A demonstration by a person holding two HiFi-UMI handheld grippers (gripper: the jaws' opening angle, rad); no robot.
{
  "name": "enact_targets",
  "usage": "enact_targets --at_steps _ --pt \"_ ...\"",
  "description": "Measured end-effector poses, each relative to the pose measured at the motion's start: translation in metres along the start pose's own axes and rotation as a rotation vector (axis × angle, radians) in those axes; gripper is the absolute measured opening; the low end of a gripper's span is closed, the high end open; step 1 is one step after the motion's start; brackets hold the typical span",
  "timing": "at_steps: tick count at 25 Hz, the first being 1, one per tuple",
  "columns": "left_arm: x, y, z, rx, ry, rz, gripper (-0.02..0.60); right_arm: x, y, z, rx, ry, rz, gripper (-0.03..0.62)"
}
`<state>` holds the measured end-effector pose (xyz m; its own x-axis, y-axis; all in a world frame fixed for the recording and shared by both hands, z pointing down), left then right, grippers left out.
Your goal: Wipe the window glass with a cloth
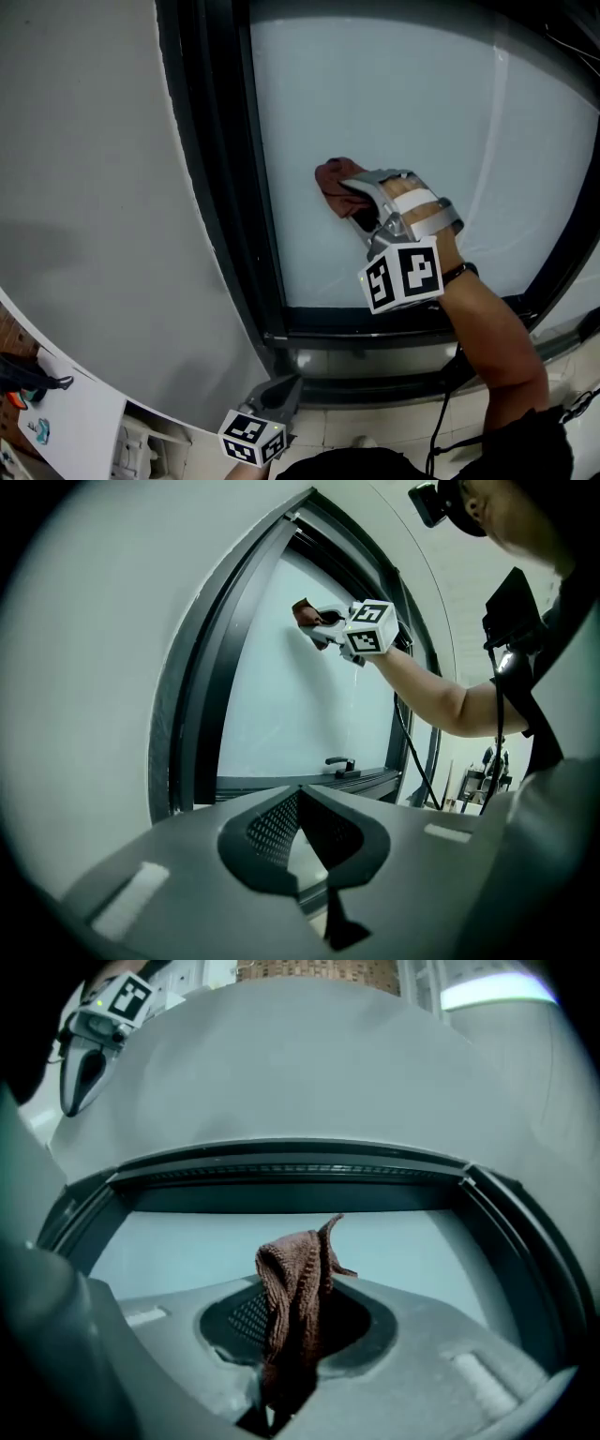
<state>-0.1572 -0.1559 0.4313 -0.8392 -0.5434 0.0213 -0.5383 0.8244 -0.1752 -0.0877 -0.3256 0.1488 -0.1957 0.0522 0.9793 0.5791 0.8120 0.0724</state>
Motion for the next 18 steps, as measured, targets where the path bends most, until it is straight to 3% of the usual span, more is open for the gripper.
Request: enact_targets --at_steps 8,18 --pt "-0.001 0.003 -0.003 -0.005 0.010 0.017 0.017 -0.065 -0.019 -0.001 0.035 0.171 -0.145 0.077" --pt "-0.004 0.001 -0.007 0.002 0.020 0.013 0.017 -0.058 -0.029 -0.009 0.017 0.165 -0.195 0.077"
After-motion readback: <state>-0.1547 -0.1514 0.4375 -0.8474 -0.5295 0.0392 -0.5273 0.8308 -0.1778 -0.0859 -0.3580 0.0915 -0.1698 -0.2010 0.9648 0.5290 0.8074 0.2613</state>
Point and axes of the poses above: the fingertips, and each gripper's own axes: y backward along the fingers, x to its left, z out of its top, the point moved 3 cm from there along y, backward along the fingers, and after that the axes turned 11 degrees about -y, right-handed, at the moved point
